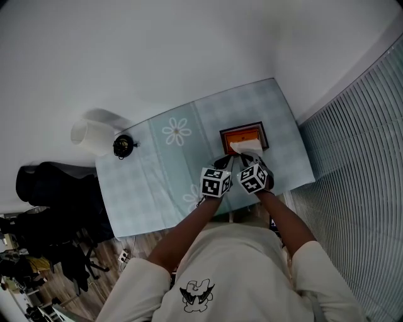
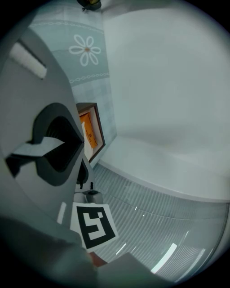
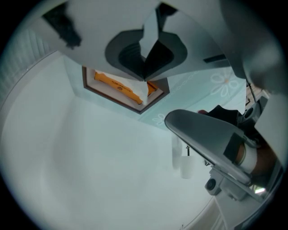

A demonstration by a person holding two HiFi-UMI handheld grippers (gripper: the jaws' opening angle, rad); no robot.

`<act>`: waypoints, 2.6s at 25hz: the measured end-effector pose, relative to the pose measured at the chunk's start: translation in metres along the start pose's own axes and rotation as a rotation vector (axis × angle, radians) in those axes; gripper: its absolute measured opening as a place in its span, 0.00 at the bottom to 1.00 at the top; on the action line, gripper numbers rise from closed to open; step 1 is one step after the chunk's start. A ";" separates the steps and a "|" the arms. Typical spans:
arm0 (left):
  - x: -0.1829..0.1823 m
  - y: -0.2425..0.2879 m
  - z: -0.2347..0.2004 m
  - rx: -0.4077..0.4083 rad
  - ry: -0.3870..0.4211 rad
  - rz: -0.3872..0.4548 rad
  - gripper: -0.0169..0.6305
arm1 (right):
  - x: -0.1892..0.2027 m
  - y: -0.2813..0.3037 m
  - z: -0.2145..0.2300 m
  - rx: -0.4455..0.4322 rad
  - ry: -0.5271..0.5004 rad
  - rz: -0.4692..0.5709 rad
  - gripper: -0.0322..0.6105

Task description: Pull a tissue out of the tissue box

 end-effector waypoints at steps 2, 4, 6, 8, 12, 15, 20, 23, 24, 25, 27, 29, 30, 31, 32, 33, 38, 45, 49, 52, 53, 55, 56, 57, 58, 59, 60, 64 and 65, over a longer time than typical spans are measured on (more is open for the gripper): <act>0.000 -0.001 -0.001 -0.002 -0.001 0.001 0.04 | -0.002 -0.002 0.001 -0.006 0.013 0.006 0.07; 0.000 -0.002 -0.003 -0.005 -0.005 0.002 0.04 | -0.004 -0.003 0.002 -0.017 0.025 0.010 0.07; 0.000 -0.003 -0.004 -0.005 -0.007 0.003 0.04 | -0.006 -0.003 0.002 -0.024 0.036 0.014 0.07; 0.000 -0.002 -0.004 -0.005 -0.006 0.006 0.04 | -0.006 -0.004 0.002 -0.029 0.052 0.019 0.07; 0.000 -0.003 -0.005 -0.007 -0.006 0.010 0.04 | -0.009 -0.010 0.003 -0.041 0.074 0.042 0.07; 0.000 -0.005 -0.007 -0.007 -0.007 0.011 0.04 | -0.014 -0.018 0.005 -0.038 0.085 0.058 0.07; 0.000 -0.009 -0.005 -0.012 0.010 0.017 0.04 | -0.016 -0.028 0.006 -0.035 0.109 0.079 0.07; 0.001 -0.011 -0.005 -0.017 0.016 0.023 0.04 | -0.019 -0.037 0.005 -0.032 0.116 0.095 0.07; 0.001 -0.012 -0.004 -0.016 0.015 0.024 0.04 | -0.020 -0.040 0.004 -0.031 0.116 0.099 0.07; 0.000 -0.014 -0.004 -0.014 0.015 0.027 0.04 | -0.021 -0.043 0.003 -0.031 0.117 0.102 0.07; 0.000 -0.016 -0.003 -0.011 0.018 0.033 0.04 | -0.022 -0.048 0.003 -0.030 0.125 0.108 0.07; -0.001 -0.019 -0.002 -0.014 0.029 0.038 0.04 | -0.022 -0.055 0.004 -0.032 0.147 0.119 0.07; -0.002 -0.020 -0.001 -0.017 0.036 0.039 0.04 | -0.022 -0.060 0.005 -0.034 0.161 0.127 0.07; -0.002 -0.022 -0.001 -0.021 0.043 0.039 0.04 | -0.023 -0.066 0.005 -0.036 0.170 0.136 0.07; -0.002 -0.023 -0.001 -0.024 0.048 0.041 0.04 | -0.024 -0.071 0.004 -0.036 0.175 0.146 0.07; -0.002 -0.026 -0.001 -0.025 0.051 0.045 0.04 | -0.025 -0.076 0.004 -0.035 0.175 0.157 0.07; -0.004 -0.044 0.004 -0.031 0.060 0.088 0.04 | -0.026 -0.093 -0.001 -0.042 0.200 0.185 0.07; -0.002 -0.073 0.013 -0.036 0.076 0.122 0.04 | -0.028 -0.128 -0.007 -0.059 0.263 0.235 0.07; -0.008 -0.093 0.021 -0.030 0.089 0.171 0.04 | -0.033 -0.155 -0.012 -0.075 0.295 0.285 0.07; -0.016 -0.113 0.032 -0.017 0.113 0.217 0.04 | -0.037 -0.182 -0.016 -0.092 0.321 0.335 0.07; -0.018 -0.119 0.035 -0.013 0.120 0.232 0.04 | -0.037 -0.190 -0.017 -0.094 0.328 0.350 0.07; -0.024 -0.132 0.040 -0.012 0.130 0.261 0.04 | -0.038 -0.204 -0.018 -0.095 0.336 0.375 0.07; -0.026 -0.138 0.041 -0.015 0.135 0.276 0.04 | -0.038 -0.209 -0.019 -0.095 0.341 0.384 0.07; -0.028 -0.144 0.041 -0.018 0.136 0.290 0.04 | -0.038 -0.213 -0.019 -0.095 0.348 0.391 0.07; -0.030 -0.149 0.042 -0.021 0.130 0.303 0.04 | -0.038 -0.216 -0.019 -0.096 0.356 0.397 0.07; -0.031 -0.152 0.042 -0.022 0.119 0.313 0.04 | -0.037 -0.218 -0.019 -0.097 0.364 0.402 0.07; -0.032 -0.154 0.042 -0.022 0.111 0.320 0.04 | -0.037 -0.220 -0.019 -0.098 0.372 0.405 0.07; -0.032 -0.154 0.047 -0.017 0.115 0.322 0.04 | -0.036 -0.224 -0.019 -0.093 0.379 0.415 0.07; -0.031 -0.153 0.048 -0.015 0.116 0.321 0.04 | -0.036 -0.223 -0.019 -0.092 0.379 0.415 0.07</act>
Point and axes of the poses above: the fingertips, and each gripper's own axes: y forward along the fingers, z to its right, x out of its underside, the point moved 4 cm from there along -y, backward along the fingers, and after that the axes turned 14 degrees about -z, right-handed, at the moved point
